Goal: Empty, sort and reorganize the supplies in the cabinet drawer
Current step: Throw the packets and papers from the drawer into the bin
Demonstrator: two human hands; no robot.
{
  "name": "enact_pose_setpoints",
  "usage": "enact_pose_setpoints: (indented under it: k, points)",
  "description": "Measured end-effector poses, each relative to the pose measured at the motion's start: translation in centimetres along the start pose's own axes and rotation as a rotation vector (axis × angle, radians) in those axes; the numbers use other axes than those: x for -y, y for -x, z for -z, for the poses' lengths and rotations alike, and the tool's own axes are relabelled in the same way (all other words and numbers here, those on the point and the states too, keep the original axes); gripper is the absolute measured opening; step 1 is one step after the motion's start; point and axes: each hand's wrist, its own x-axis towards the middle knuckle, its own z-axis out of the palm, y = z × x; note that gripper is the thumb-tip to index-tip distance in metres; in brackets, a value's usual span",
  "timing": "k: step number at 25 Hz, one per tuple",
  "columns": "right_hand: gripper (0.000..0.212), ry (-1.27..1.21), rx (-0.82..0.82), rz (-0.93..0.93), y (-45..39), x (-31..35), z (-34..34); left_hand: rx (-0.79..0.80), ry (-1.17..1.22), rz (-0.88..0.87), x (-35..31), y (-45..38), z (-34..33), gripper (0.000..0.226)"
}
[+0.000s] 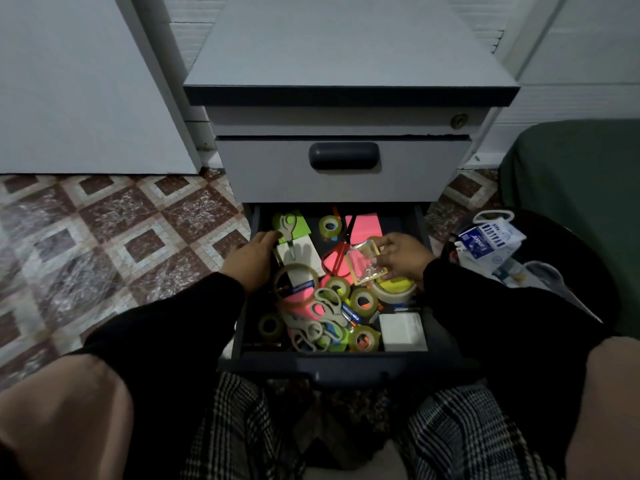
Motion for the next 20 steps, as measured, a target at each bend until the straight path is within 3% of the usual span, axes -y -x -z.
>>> enact_pose_setpoints:
  k: [6,13,18,20]
  points:
    - [0.024,0.017,-0.054,-0.016,0.6,-1.3,1.1,0.085,0.019,0.045,0.6,1.5,-0.1,0.060]
    - [0.024,0.053,-0.091,-0.018,0.7,-2.3,2.5,0.188,-0.235,-0.006,-0.4,1.7,-0.7,0.043]
    - [0.020,0.023,-0.160,-0.028,1.4,-3.1,5.1,0.207,-0.201,-0.029,-2.8,0.7,-1.5,0.038]
    - [0.029,0.035,-0.213,-0.021,1.9,-3.8,6.9,0.225,-0.156,-0.062,-4.5,0.2,-2.1,0.038]
